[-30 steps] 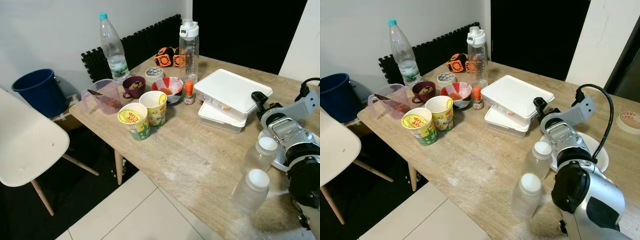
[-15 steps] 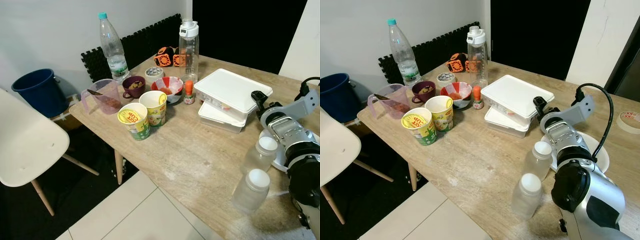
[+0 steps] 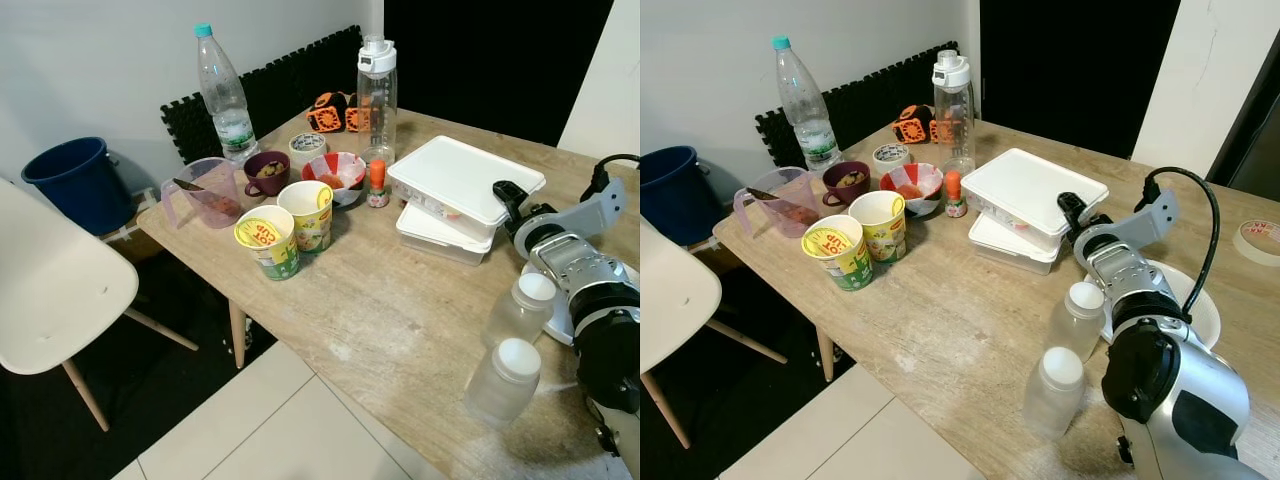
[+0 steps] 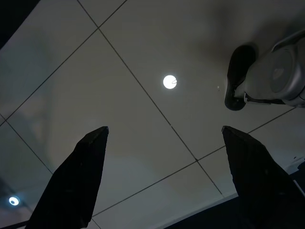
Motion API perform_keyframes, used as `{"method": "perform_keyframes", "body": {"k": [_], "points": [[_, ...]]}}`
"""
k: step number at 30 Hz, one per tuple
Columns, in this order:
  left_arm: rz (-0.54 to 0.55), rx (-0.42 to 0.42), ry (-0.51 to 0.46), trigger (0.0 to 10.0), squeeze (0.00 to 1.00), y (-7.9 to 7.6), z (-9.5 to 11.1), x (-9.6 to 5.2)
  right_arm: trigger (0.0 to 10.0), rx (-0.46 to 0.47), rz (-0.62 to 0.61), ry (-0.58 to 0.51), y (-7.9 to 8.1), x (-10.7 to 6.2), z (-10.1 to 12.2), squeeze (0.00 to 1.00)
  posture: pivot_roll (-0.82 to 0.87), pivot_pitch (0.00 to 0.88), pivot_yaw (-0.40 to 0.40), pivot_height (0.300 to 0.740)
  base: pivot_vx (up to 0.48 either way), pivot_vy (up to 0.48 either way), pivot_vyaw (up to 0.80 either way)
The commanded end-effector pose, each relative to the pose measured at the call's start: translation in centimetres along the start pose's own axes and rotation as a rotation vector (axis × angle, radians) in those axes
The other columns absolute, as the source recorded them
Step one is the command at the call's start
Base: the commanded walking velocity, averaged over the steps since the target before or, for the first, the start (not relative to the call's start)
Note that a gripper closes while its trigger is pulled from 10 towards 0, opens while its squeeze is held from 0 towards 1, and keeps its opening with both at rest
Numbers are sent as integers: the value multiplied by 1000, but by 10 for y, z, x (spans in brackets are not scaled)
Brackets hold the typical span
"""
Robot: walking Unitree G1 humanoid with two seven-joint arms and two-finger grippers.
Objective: Restocking fridge
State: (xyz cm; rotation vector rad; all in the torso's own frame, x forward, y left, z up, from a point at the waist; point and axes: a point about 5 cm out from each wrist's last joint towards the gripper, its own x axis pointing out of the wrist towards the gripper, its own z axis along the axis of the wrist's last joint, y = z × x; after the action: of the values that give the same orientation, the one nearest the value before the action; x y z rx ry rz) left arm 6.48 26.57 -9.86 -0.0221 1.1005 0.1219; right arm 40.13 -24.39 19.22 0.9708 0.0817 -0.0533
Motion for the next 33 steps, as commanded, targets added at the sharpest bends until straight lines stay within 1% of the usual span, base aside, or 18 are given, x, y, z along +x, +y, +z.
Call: {"method": "perform_keyframes", "body": {"k": [1, 13, 17, 19, 20, 21, 22, 26, 27, 29, 30, 31, 33], "points": [[27, 7, 18, 10000, 0, 12, -5, -5, 0, 8, 35, 23, 8, 3, -6, 0, 102, 96, 115, 740, 0, 0, 0], [22, 9, 15, 10000, 0, 9, -1, -2, 0, 4, 65, -5, 11, 2, 3, 0, 91, 74, 110, 740, 0, 0, 0], [18, 9, 10, 10000, 0, 6, 2, -1, 0, 18, 94, -38, 13, 1, 10, 0, 85, 57, 109, 740, 0, 0, 0], [16, 9, 6, 10000, 0, 5, 4, 1, 0, 44, 138, -81, 17, 1, 18, 0, 82, 50, 108, 740, 0, 0, 0], [16, 9, 6, 10000, 0, 5, 4, 1, 0, 44, 138, -81, 17, 1, 18, 0, 82, 50, 108, 740, 0, 0, 0], [14, 8, 0, 10000, 0, 3, 7, 2, 0, 75, 206, -126, 22, 0, 25, 0, 79, 38, 105, 740, 0, 0, 0], [14, 8, 0, 10000, 0, 3, 7, 2, 0, 75, 206, -126, 22, 0, 25, 0, 79, 38, 105, 740, 0, 0, 0], [10, 4, -11, 10000, 0, 0, 12, 4, 0, 97, 317, -182, 30, -3, 35, 0, 71, 26, 104, 740, 0, 0, 0], [10, 4, -11, 10000, 0, 0, 12, 4, 0, 97, 317, -182, 30, -3, 35, 0, 71, 26, 104, 740, 0, 0, 0], [5, 2, -21, 10000, 0, -3, 17, 6, 0, 130, 399, -222, 36, -5, 42, 0, 63, 18, 103, 740, 0, 0, 0], [5, 2, -21, 10000, 0, -3, 17, 6, 0, 130, 399, -222, 36, -5, 42, 0, 63, 18, 103, 740, 0, 0, 0], [-1, -1, -32, 10000, 0, -6, 21, 8, 0, 137, 487, -256, 42, -8, 50, 0, 56, 12, 101, 740, 0, 0, 0], [-1, -1, -32, 10000, 0, -6, 21, 8, 0, 137, 487, -256, 42, -8, 50, 0, 56, 12, 101, 740, 0, 0, 0]]}}
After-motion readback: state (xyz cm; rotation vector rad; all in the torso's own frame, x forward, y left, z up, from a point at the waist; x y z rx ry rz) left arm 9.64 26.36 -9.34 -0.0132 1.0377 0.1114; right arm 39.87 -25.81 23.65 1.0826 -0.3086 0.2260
